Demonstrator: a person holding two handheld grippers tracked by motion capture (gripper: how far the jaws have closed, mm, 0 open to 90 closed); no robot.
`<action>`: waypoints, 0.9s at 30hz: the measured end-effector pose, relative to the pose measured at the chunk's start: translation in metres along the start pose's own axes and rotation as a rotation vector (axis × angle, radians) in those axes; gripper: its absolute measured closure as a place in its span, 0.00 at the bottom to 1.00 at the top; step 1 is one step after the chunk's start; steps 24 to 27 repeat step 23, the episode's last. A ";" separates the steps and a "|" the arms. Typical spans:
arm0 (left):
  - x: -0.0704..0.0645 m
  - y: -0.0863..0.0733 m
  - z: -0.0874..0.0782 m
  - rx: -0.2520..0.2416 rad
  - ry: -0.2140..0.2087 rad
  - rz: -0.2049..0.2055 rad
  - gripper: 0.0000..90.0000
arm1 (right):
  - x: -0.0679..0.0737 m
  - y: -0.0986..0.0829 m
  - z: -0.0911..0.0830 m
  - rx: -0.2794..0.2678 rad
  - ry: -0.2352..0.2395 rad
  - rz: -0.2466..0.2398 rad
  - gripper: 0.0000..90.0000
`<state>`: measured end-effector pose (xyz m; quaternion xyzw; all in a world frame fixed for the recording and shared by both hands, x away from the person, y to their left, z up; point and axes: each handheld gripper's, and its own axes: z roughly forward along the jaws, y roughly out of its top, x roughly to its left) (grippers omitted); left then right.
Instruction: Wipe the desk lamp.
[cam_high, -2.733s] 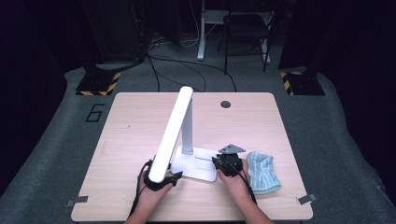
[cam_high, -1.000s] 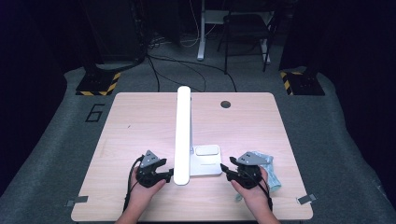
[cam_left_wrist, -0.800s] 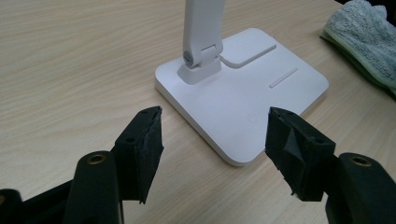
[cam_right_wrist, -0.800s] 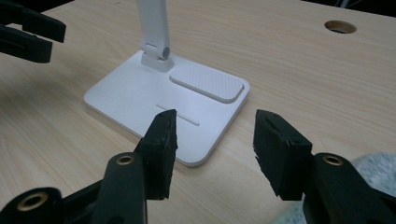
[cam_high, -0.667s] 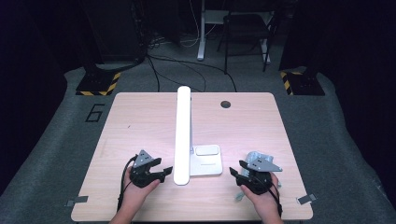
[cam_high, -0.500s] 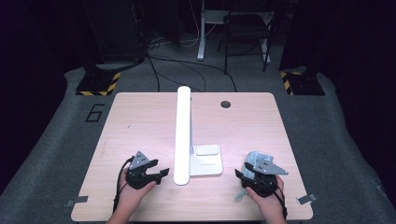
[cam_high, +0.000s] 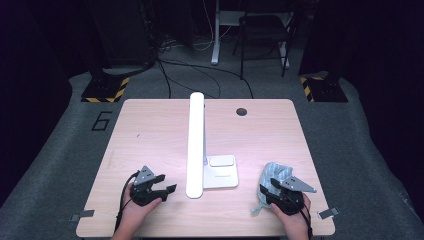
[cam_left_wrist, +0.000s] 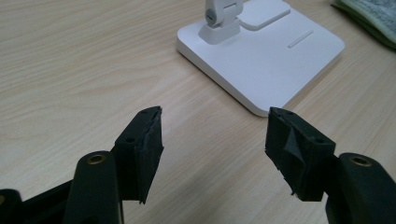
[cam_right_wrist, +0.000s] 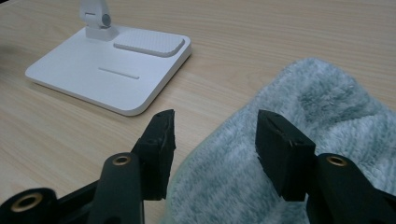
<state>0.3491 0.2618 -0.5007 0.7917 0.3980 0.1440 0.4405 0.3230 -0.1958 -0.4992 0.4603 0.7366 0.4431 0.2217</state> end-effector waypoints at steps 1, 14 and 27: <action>0.002 -0.002 0.001 -0.003 0.005 -0.009 0.41 | -0.001 -0.001 0.000 -0.004 -0.001 0.014 0.53; 0.002 -0.007 0.009 0.004 0.005 -0.040 0.41 | -0.002 -0.007 0.004 -0.016 -0.023 0.044 0.52; 0.000 -0.006 0.012 0.005 0.001 -0.030 0.41 | -0.002 -0.008 0.005 -0.019 -0.029 0.040 0.51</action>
